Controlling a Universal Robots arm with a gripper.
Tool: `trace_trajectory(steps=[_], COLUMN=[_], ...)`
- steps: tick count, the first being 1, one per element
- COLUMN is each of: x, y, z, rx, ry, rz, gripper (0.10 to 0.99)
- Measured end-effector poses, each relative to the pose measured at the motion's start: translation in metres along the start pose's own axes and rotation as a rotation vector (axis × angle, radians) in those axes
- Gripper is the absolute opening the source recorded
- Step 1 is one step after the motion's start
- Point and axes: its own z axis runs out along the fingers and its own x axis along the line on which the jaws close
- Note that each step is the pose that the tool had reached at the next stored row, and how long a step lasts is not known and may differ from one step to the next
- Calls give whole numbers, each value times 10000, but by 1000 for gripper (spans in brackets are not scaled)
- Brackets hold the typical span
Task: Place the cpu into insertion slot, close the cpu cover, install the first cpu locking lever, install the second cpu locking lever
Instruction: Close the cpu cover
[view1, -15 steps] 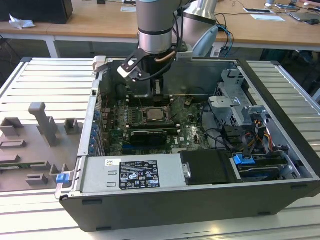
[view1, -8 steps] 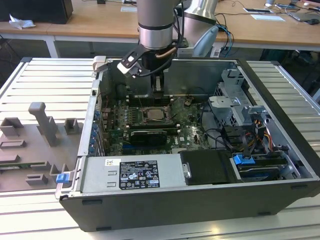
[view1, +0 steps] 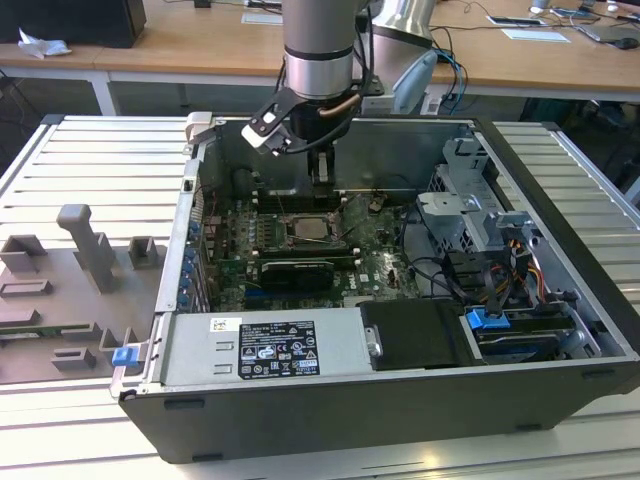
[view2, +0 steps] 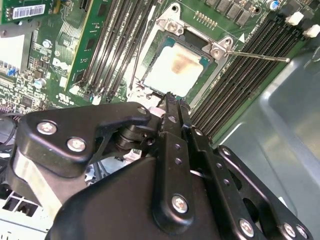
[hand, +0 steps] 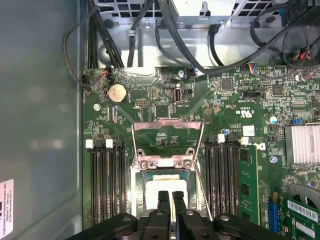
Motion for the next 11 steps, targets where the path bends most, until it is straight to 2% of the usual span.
trace_trajectory(steps=[5,11], x=[-1,2], y=[7,112], z=[-53,-81], rx=[-1,0], ry=[-5,-5], rz=[-2,0], gripper=[169,169])
